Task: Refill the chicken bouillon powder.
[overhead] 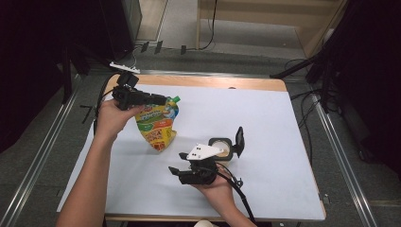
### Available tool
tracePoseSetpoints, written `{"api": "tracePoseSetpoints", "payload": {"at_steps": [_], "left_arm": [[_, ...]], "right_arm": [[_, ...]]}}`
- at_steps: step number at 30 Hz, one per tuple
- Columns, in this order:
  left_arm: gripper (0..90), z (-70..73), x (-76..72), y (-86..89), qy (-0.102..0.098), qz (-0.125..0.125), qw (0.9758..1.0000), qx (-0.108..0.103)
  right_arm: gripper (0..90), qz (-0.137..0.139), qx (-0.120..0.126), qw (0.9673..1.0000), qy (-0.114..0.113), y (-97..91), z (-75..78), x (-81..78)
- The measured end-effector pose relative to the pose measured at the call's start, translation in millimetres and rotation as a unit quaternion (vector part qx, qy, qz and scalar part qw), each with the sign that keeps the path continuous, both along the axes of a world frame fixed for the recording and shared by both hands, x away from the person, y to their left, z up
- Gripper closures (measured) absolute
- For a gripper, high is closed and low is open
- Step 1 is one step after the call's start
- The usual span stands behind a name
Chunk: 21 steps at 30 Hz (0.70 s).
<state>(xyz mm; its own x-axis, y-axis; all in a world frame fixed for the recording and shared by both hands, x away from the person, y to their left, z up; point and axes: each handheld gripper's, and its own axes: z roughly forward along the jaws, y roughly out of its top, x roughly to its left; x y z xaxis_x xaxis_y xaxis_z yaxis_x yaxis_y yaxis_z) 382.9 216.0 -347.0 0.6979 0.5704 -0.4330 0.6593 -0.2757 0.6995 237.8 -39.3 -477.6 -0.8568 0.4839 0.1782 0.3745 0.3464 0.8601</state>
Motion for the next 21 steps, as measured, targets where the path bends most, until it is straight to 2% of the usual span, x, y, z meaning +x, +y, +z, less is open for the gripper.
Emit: {"api": "tracePoseSetpoints", "payload": {"at_steps": [2,11,16,21], "left_arm": [[72.4,0.4,0.1,0.5,0.003,-0.001,1.0000,-0.001],[68.7,7.4,-3.9,1.1,-0.003,0.001,1.0000,-0.007],[68.2,8.5,-4.2,1.2,0.002,0.001,1.0000,-0.008],[68.1,12.5,-6.3,2.2,-0.001,0.008,0.9999,-0.007]], "right_arm": [[42.7,0.000,0.000,1.0000,0.000,0.2,-0.2,0.1],[42.7,0.002,0.001,1.0000,0.000,0.5,-0.1,-0.1],[42.7,0.003,-0.001,1.0000,0.001,1.0,-0.4,-0.3],[42.7,0.004,-0.001,1.0000,0.002,1.1,-0.3,-0.1]]}}
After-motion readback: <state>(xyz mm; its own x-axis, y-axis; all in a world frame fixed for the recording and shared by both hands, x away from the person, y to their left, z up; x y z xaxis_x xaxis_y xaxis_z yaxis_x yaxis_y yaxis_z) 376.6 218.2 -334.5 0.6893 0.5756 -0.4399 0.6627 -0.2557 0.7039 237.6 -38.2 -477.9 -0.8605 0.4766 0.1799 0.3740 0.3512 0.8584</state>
